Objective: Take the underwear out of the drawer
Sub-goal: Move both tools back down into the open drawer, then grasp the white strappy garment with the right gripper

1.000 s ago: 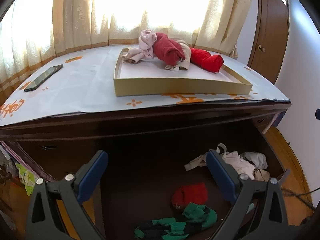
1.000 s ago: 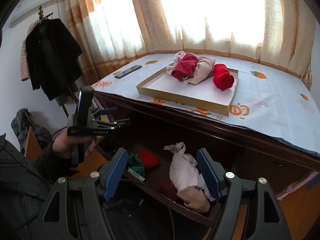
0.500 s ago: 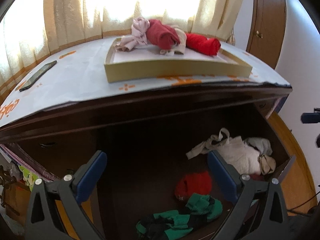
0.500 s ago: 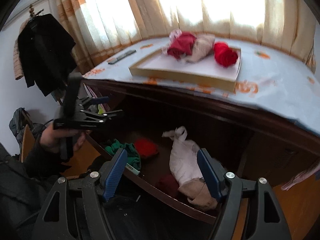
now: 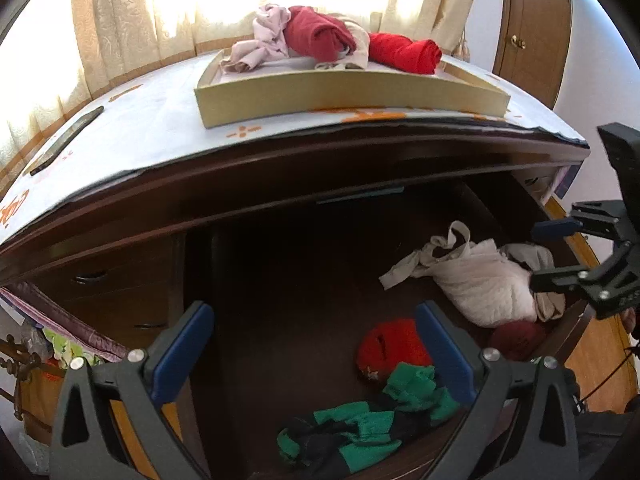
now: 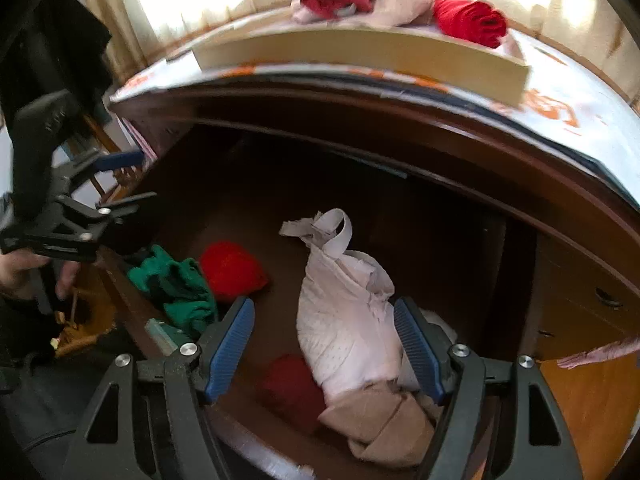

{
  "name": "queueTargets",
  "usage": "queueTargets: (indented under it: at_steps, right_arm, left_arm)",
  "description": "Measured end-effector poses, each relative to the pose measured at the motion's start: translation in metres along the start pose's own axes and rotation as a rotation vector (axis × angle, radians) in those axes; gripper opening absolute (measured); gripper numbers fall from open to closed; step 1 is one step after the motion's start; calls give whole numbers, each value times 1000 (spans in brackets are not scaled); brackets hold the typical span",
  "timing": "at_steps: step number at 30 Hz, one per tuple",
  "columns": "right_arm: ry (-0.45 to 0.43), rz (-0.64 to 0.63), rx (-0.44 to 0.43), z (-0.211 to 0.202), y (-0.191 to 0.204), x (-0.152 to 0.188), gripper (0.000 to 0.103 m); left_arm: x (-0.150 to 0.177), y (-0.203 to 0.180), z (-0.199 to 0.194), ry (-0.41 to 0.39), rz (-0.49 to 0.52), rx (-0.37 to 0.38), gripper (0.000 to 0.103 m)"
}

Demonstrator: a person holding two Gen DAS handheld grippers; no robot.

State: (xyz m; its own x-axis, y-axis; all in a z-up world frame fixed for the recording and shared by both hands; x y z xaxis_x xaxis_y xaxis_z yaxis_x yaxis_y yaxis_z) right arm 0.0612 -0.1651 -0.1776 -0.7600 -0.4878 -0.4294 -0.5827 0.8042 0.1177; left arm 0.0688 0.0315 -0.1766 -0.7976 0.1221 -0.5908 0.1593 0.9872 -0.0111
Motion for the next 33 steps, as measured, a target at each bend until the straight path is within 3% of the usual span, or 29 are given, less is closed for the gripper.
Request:
queueTargets:
  at_steps: [18, 28, 33]
  right_arm:
    - [226, -110, 88, 72, -3, -3, 73]
    - [260, -131, 62, 88, -11, -7, 45]
    - [244, -131, 10, 86, -13, -7, 41]
  left_arm:
    - [9, 5, 6, 48, 2, 5, 102]
    - [26, 6, 7, 112, -31, 30, 102]
    - [33, -6, 8, 166, -29, 78, 102]
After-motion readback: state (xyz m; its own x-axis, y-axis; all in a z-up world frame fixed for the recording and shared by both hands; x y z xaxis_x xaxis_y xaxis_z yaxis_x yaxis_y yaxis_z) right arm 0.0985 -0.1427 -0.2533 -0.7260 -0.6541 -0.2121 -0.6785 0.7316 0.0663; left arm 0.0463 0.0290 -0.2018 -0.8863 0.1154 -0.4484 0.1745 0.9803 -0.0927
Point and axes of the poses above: each gripper's, at about its wrist camera, not at the fingertips, and z roughly the way its jaws point, y to its left, x to its underside, the point moved 7 cm from there along z, roughly the way its jaws point, and after that the axes turned 3 degrees about y, right-handed, at the moved point
